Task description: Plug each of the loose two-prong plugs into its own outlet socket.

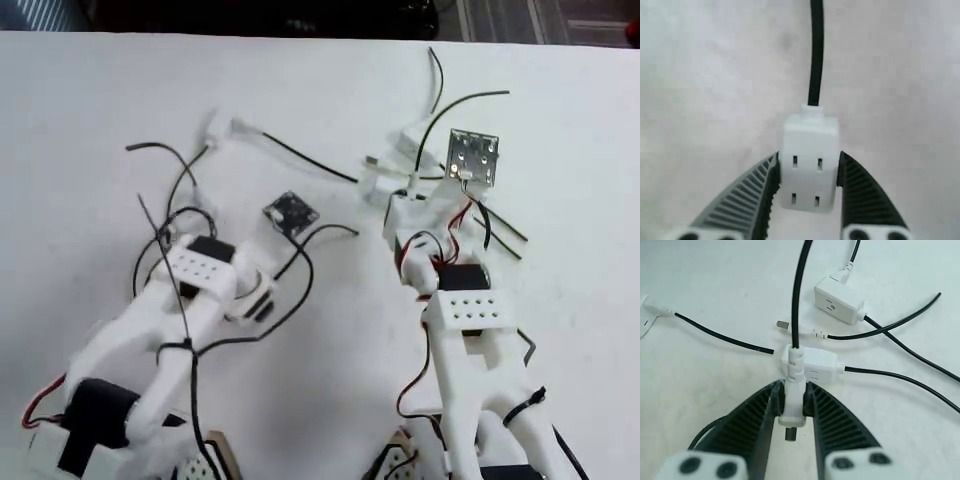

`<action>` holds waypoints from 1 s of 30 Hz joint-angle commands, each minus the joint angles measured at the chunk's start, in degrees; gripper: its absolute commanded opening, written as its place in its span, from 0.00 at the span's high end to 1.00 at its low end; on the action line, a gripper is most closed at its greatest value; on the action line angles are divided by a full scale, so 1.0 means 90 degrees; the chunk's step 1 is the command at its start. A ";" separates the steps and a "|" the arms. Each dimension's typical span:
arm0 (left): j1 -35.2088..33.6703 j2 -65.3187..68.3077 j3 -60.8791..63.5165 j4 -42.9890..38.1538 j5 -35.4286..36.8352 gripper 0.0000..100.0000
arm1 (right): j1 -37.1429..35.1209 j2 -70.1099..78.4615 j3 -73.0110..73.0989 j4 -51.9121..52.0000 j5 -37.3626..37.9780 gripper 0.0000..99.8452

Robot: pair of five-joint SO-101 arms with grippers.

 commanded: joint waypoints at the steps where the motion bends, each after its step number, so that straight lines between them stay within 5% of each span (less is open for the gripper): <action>1: 0.0493 0.0015 -0.0567 0.0039 0.0557 0.82 | 0.0024 0.0005 -0.0039 -0.0142 0.0078 0.98; 5: 0.0523 -0.0015 -0.0947 0.0537 0.0889 0.69 | 0.0024 0.0005 -0.0039 -0.0142 0.0078 0.98; 14: -0.0718 -0.0142 -0.1993 0.1885 0.0625 0.68 | -0.0317 -0.0552 -0.0049 0.0308 0.0488 0.98; 24: -0.1929 -0.2652 -0.0391 0.1788 0.0606 0.68 | -0.1568 -0.1890 -0.0029 0.1988 0.0869 0.98; 30: -0.2867 -0.3580 0.0772 0.0938 0.0156 0.68 | -0.2759 -0.1939 0.0713 0.1705 0.1631 0.98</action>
